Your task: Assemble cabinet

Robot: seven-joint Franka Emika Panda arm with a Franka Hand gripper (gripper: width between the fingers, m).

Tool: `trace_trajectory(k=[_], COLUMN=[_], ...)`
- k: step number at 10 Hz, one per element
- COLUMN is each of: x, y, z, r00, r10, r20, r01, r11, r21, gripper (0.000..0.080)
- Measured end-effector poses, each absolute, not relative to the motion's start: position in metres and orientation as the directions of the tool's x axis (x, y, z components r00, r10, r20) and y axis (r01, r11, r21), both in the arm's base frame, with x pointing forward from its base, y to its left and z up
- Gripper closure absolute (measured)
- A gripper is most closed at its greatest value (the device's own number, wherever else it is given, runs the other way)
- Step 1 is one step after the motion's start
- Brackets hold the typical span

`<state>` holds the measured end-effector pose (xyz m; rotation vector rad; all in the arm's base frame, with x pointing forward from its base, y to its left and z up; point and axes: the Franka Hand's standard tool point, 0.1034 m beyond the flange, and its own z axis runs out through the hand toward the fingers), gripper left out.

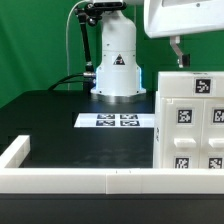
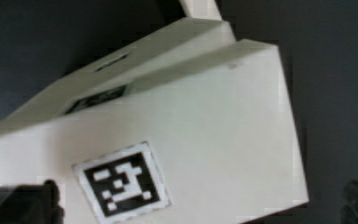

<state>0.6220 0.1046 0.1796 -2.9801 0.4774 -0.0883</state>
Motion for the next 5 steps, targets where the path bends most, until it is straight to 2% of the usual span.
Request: trace_trajectory(k=[1, 2, 3, 4, 5], x=[0.6216, 0.6213, 0.6213, 0.6214, 0.6211], y=[0.1009, 0.0992, 0.0989, 0.0967, 0.0954], z=[0.1779, 0.1774, 0.1772, 0.1771, 0.1767], r00=[0.926, 0.967, 0.985, 0.997, 0.971], r10=[-0.377, -0.251, -0.164, 0.003, 0.22], r20=[0.017, 0.043, 0.056, 0.08, 0.097], r01=[-0.369, -0.242, -0.154, 0.014, 0.228], r11=[-0.913, -0.958, -0.977, -0.992, -0.971], r21=[-0.175, -0.152, -0.147, -0.127, -0.077], gripper=[0.0002, 0.0002, 0.0002, 0.0002, 0.0002])
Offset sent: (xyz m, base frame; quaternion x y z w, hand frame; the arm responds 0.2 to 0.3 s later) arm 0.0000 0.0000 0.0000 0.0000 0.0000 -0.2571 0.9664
